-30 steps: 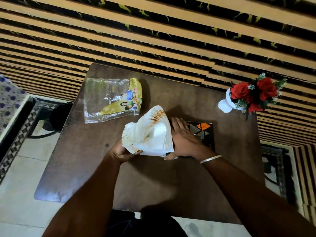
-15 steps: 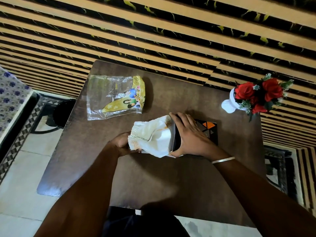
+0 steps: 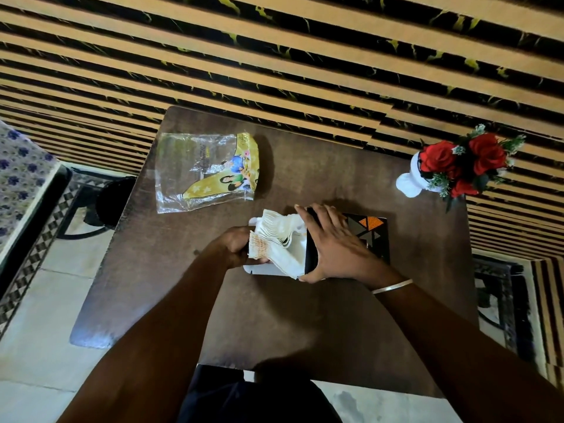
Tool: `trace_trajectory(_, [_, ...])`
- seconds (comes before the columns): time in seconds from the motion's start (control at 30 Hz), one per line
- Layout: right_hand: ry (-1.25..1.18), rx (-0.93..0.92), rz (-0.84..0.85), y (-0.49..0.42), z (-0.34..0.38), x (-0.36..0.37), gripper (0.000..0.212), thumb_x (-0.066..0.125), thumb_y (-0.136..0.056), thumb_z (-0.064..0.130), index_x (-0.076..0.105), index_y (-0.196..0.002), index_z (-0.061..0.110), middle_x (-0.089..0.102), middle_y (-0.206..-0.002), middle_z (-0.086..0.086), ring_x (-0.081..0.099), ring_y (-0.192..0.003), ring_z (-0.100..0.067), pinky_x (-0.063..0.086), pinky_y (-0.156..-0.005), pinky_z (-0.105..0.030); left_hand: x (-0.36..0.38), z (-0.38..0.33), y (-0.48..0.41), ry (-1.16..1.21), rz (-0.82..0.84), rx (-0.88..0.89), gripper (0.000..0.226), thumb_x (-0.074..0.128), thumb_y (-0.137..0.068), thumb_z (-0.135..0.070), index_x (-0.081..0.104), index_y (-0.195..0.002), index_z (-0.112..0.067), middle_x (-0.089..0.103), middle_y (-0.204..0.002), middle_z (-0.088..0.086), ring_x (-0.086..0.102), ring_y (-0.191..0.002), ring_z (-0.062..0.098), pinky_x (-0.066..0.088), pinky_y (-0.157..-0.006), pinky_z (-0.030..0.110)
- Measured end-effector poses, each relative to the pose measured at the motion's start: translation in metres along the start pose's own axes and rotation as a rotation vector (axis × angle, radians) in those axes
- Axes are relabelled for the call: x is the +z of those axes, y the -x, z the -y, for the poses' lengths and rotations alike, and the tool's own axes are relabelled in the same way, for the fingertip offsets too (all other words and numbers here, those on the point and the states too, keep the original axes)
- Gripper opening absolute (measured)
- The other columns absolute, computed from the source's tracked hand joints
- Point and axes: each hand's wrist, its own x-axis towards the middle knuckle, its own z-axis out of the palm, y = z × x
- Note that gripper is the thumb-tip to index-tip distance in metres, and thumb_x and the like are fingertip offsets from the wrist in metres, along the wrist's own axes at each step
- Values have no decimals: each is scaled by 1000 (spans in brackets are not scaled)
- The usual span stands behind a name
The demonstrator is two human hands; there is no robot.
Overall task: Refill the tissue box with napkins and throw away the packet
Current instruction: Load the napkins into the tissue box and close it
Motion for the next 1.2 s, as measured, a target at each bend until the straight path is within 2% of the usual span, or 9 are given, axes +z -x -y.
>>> trace_trajectory(0.13, [14, -2, -3, 0, 2, 2, 144, 76, -45, 74, 1, -158, 24, 23, -155, -13, 22, -144, -34, 19, -122, -47, 9, 1, 2, -2, -35, 36, 24, 39, -103, -7, 55, -88, -17, 60, -90, 6, 63, -76, 21, 62, -58, 30])
trace_trajectory(0.27, [13, 10, 14, -2, 1, 3, 144, 75, -46, 75, -3, -157, 29, 21, -156, -13, 21, -145, -35, 19, -123, -49, 6, 10, -2, 42, -32, 37, 16, 50, -98, 1, 64, -105, -4, 69, -97, 13, 72, -73, 21, 61, -53, 28])
trace_trajectory(0.37, [-9, 24, 28, -3, 3, 1, 143, 78, -48, 73, -6, -156, 32, 17, -158, -14, 16, -147, -36, 15, -122, -49, 11, 18, -1, 131, -24, 0, 17, 55, -96, -18, 69, -100, -9, 72, -96, 13, 70, -83, 26, 61, -55, 31])
trace_trajectory(0.43, [-24, 30, 37, -4, 5, 0, 142, 78, -49, 72, -7, -156, 33, 17, -158, -15, 15, -148, -36, 13, -123, -50, 16, 24, -4, 123, 2, 15, 20, 53, -97, -22, 70, -104, -12, 75, -95, 11, 72, -82, 26, 60, -56, 33])
trace_trajectory(0.53, [-12, 24, 21, -6, 7, 3, 143, 77, -46, 74, -4, -157, 32, 21, -156, -15, 20, -146, -36, 16, -123, -52, 22, 27, -3, 110, 26, 49, 20, 53, -97, -14, 70, -106, -15, 77, -92, 10, 75, -77, 26, 59, -56, 34])
trace_trajectory(0.63, [0, 17, 26, -6, 6, 6, 143, 76, -46, 74, -5, -157, 32, 21, -156, -15, 19, -147, -36, 18, -123, -53, 25, 27, -5, 56, 55, 84, 31, 55, -92, -7, 66, -120, -17, 73, -112, 16, 71, -97, 36, 60, -64, 42])
trace_trajectory(0.77, [12, 5, 34, -6, 7, 7, 144, 76, -47, 74, -6, -157, 31, 20, -157, -16, 18, -147, -36, 15, -124, -53, 26, 27, -10, -6, 52, 123, 41, 58, -89, -1, 64, -125, -19, 70, -120, 16, 66, -109, 39, 56, -87, 61])
trace_trajectory(0.93, [15, 6, 31, -6, 6, 9, 144, 76, -46, 74, -4, -157, 30, 22, -156, -17, 21, -146, -37, 17, -123, -53, 40, 28, -14, -43, 73, 142, 45, 57, -85, 5, 63, -124, -16, 69, -120, 16, 68, -107, 35, 57, -88, 54])
trace_trajectory(1.2, [-9, 9, 36, -3, 2, 8, 142, 76, -47, 74, -5, -156, 31, 20, -157, -16, 18, -147, -37, 15, -124, -52, 43, 36, -21, 17, 140, 171, 51, 63, -83, 7, 61, -128, -15, 66, -127, 16, 64, -115, 36, 56, -90, 55])
